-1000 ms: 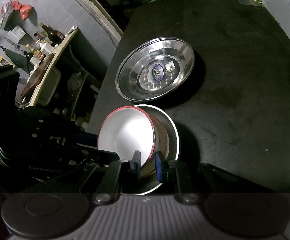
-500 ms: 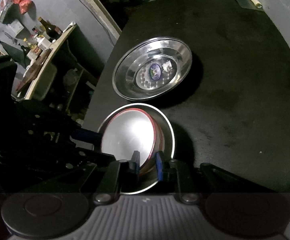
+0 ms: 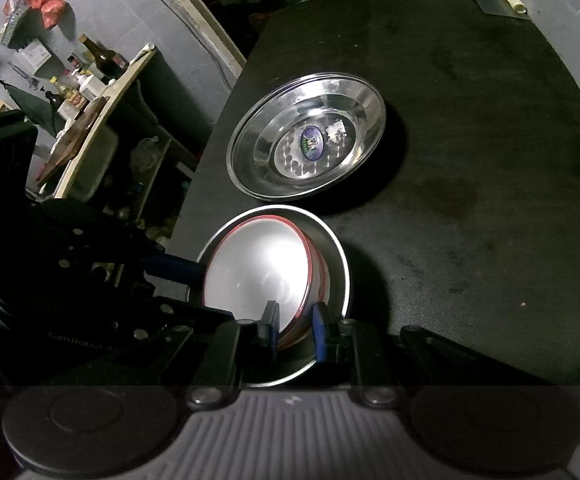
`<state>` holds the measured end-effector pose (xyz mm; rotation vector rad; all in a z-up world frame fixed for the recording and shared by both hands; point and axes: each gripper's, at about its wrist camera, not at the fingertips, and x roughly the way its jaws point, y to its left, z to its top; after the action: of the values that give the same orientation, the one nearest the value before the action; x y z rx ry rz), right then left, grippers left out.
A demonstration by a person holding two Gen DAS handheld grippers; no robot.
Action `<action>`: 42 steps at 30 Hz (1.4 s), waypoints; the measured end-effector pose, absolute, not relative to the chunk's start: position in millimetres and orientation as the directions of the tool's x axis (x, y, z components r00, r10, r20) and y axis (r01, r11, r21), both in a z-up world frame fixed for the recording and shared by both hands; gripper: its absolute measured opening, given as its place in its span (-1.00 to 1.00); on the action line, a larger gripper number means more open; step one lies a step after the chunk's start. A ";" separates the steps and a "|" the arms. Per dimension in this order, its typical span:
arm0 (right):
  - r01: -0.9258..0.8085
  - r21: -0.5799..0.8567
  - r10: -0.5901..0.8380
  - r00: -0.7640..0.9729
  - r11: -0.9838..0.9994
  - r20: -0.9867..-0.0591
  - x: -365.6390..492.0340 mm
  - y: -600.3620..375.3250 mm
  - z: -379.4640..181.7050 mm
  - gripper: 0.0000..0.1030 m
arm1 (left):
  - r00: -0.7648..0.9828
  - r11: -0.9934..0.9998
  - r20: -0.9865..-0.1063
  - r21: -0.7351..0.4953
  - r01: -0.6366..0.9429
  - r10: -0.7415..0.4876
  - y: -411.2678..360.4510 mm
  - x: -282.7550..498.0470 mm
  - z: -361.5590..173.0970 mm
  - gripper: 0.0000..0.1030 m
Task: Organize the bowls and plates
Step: 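Open the left tool to release the white bowl inside the mixing bowl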
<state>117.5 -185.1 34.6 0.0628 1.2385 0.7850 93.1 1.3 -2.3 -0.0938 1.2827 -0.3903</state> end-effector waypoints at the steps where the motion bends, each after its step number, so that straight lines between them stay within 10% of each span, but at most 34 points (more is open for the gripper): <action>1: -0.499 0.449 0.565 0.104 0.741 -0.818 117.4 -185.2 34.5 -0.59 | 0.229 0.931 -0.914 -0.282 0.230 -0.334 1.3 92.9 -2.0 -0.06; 32: -0.483 0.463 0.583 0.127 0.743 -0.802 121.3 -192.7 34.5 -0.43 | 0.315 0.945 -0.892 -0.288 0.156 -0.324 21.2 90.2 21.0 0.38; 42: -0.503 0.429 0.576 0.178 0.750 -0.798 120.4 -192.4 44.3 0.26 | 0.348 0.957 -0.892 -0.271 0.103 -0.290 34.2 87.9 26.0 0.75</action>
<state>120.4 -192.4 44.3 0.0732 1.1640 0.7642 87.9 34.2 26.0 -0.1780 1.1899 -0.2563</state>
